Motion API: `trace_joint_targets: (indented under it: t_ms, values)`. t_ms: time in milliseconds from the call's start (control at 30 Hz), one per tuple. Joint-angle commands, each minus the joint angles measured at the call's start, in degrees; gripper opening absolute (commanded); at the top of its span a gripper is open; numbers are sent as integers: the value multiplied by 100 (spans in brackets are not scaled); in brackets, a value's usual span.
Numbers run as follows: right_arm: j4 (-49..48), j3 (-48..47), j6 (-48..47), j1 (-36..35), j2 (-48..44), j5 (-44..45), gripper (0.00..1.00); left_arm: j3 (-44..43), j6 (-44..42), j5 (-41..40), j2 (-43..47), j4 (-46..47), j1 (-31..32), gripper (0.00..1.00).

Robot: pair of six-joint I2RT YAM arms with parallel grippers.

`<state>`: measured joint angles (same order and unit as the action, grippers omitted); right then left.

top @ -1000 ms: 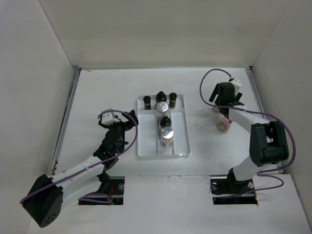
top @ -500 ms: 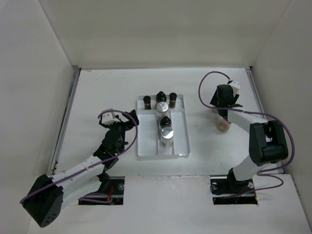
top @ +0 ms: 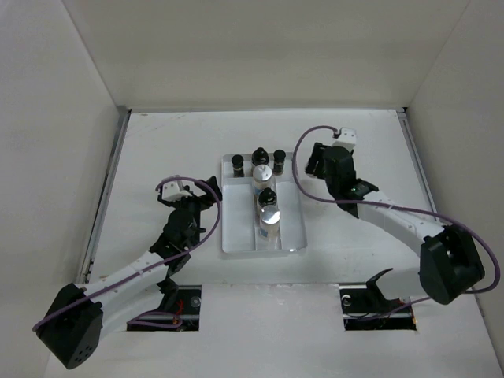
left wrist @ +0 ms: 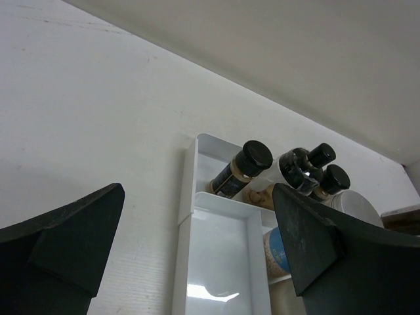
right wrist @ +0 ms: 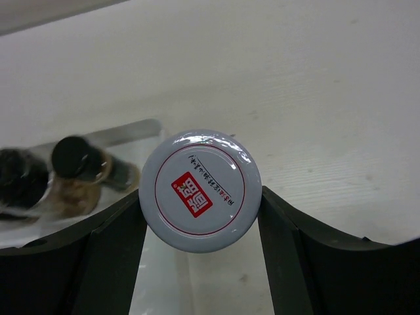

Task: Organize the condiment bottles

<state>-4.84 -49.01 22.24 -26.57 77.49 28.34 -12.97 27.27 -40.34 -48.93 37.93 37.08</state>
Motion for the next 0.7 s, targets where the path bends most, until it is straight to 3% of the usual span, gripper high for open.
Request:
trace_joint_targets:
  t_ms: [0,167,533,667]
  values:
    - [-808,-248,52,-598,-16,-231,54,67,42,-62,41,302,-100,100]
    - [-913,-451,140,-1091,450,-303,55,93,51,-71,94,302,-135,100]
    - [-983,-522,272,-1311,1215,-224,57,111,51,-53,138,302,-118,100]
    - [-984,-565,237,-1338,1382,-162,66,111,51,-18,120,302,-109,100]
